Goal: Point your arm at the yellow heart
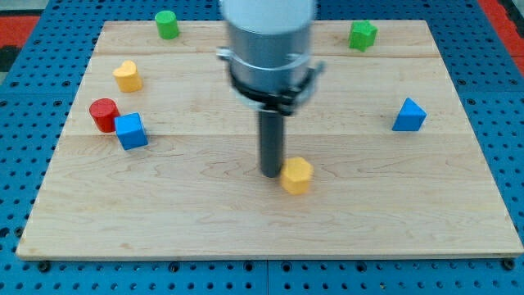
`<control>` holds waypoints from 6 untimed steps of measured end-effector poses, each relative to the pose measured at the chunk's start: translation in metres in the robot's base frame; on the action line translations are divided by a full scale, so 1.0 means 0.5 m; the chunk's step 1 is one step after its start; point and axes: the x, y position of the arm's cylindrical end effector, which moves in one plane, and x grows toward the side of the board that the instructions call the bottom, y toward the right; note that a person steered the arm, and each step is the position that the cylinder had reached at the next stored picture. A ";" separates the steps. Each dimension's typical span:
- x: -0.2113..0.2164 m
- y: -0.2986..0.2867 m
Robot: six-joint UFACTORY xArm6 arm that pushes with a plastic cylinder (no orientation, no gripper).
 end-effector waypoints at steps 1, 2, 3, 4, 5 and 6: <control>0.012 0.122; 0.014 0.199; 0.009 0.183; 0.004 0.128; 0.085 0.104; 0.063 0.129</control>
